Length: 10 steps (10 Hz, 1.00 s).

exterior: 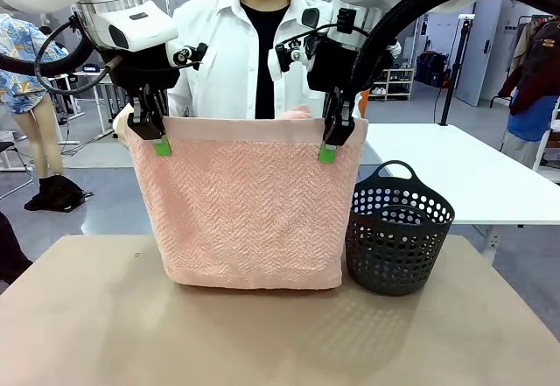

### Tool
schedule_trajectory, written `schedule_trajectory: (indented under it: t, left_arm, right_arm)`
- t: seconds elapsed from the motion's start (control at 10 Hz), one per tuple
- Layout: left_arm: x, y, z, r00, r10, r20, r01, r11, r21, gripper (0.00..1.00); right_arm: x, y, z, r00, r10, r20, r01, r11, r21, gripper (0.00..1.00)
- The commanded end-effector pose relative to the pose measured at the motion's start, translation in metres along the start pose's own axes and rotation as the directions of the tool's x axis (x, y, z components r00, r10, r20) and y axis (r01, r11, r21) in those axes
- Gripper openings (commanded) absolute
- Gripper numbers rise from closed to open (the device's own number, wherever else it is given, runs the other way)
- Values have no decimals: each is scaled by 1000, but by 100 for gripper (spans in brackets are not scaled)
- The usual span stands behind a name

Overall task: Fold the towel.
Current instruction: Release the end of the 100 cm Hotel Towel you were holding and grab the top end of the folded side.

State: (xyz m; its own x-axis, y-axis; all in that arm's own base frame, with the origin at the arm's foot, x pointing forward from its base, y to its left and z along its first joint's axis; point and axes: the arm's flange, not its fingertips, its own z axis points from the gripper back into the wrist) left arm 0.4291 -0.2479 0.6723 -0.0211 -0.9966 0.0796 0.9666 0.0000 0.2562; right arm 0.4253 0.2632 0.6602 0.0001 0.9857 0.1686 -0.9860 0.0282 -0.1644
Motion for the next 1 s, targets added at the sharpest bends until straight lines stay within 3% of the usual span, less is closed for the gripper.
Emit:
schedule_trajectory:
  t: [0.0,0.9]
  left_arm:
    - [0,1,2,1000,-7,1,7,1000,-2,0]
    - [0,1,2,1000,-7,1,7,1000,-2,0]
  right_arm:
    - [0,-1,1,1000,1,0,-1,1000,-3,0]
    - [0,-1,1,1000,1,0,-1,1000,-3,0]
